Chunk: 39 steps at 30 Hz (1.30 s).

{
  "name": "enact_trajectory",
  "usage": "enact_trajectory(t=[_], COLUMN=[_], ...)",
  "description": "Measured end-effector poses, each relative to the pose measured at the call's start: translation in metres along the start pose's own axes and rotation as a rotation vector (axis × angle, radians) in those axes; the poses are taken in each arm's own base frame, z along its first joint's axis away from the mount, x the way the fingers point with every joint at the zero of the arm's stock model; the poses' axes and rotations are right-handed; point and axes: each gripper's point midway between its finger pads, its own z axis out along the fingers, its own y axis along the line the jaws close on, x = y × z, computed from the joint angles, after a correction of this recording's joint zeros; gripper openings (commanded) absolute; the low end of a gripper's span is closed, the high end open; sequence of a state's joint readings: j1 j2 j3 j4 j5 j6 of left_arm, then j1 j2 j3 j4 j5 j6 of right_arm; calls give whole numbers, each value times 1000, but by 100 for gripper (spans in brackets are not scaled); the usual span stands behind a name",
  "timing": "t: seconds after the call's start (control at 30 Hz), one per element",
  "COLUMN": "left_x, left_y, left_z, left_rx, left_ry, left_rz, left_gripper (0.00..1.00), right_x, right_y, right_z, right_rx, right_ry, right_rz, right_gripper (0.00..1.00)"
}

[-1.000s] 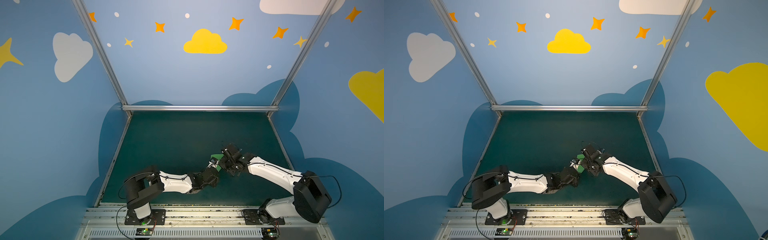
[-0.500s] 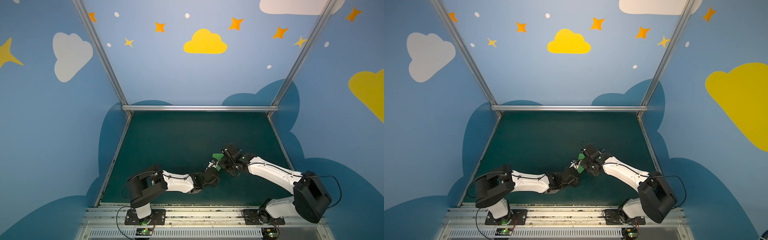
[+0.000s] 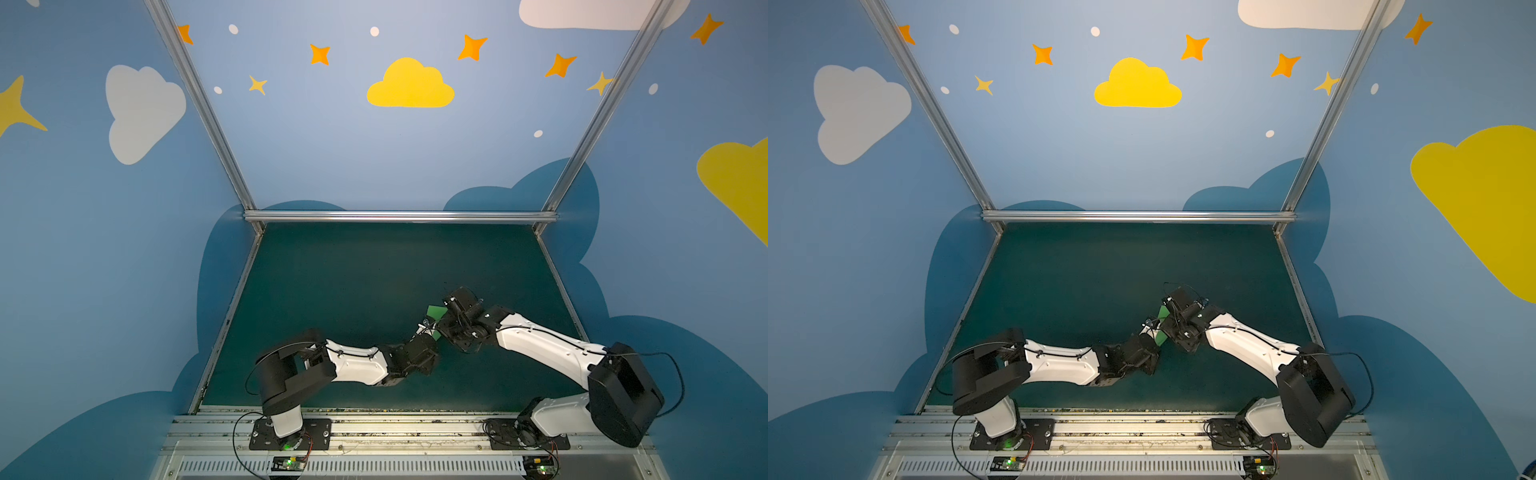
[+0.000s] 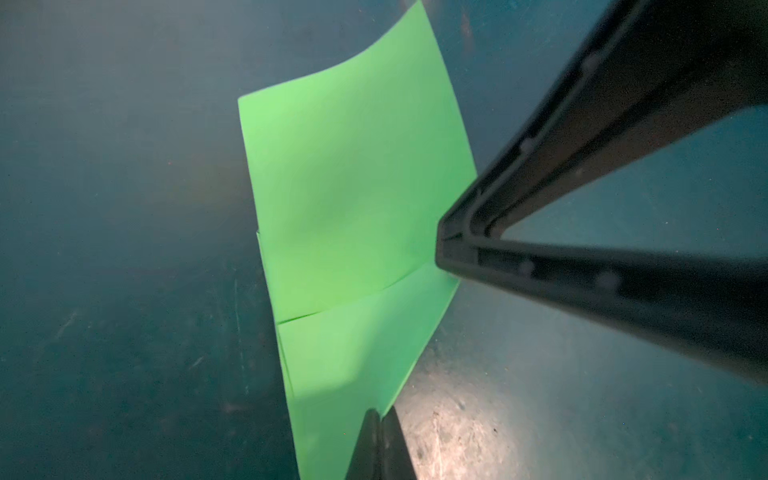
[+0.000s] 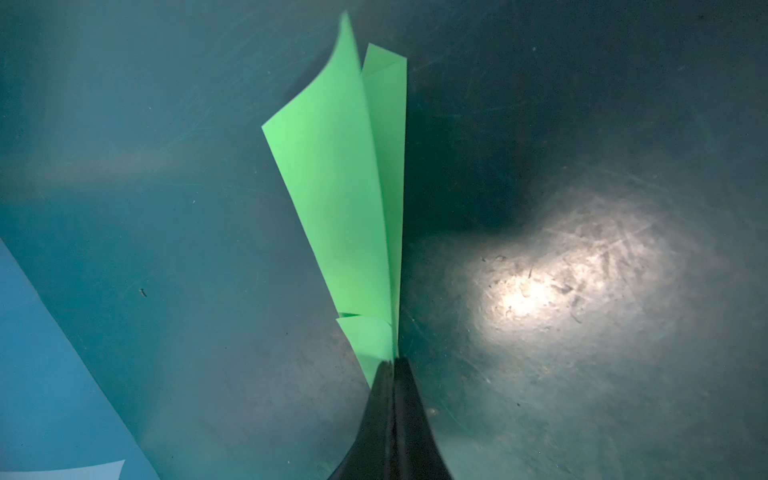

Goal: Fold a paper plane with a square sheet of paper (fold left side to right side)

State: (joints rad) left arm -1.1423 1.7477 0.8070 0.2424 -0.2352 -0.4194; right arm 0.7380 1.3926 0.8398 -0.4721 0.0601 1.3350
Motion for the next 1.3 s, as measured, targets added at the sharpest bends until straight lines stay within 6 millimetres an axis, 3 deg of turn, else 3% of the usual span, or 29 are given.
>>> enact_trajectory(t=[0.13, 0.27, 0.4, 0.6, 0.97, 1.07, 1.2, 1.3], left_x=[0, -1, -7, -9, 2, 4, 10, 16], left_y=[-1, -1, -4, -3, -15, -18, -21, -21], left_z=[1, 0, -6, -11, -16, -16, -13, -11], left_rx=[26, 62, 117, 211, 358, 392, 418, 427], left_ry=[15, 35, 40, 54, 109, 119, 140, 153], left_rz=[-13, -43, -99, -220, -352, -377, -403, -420], left_gripper=[4, 4, 4, 4, 4, 4, 3, 4], right_x=[-6, -23, -39, -46, -39, -37, -40, -42], right_y=[1, 3, 3, -5, -14, -9, 16, 30], right_z=[-3, -14, -30, -38, -19, -11, -9, -10], right_rx=[-15, -65, -125, -161, -160, -152, -182, -215], right_ry=[-4, -29, -60, -68, 42, 95, 152, 166], right_rz=[28, 57, 57, -8, -202, -275, -385, -448], right_gripper=[33, 44, 46, 46, 43, 34, 15, 7])
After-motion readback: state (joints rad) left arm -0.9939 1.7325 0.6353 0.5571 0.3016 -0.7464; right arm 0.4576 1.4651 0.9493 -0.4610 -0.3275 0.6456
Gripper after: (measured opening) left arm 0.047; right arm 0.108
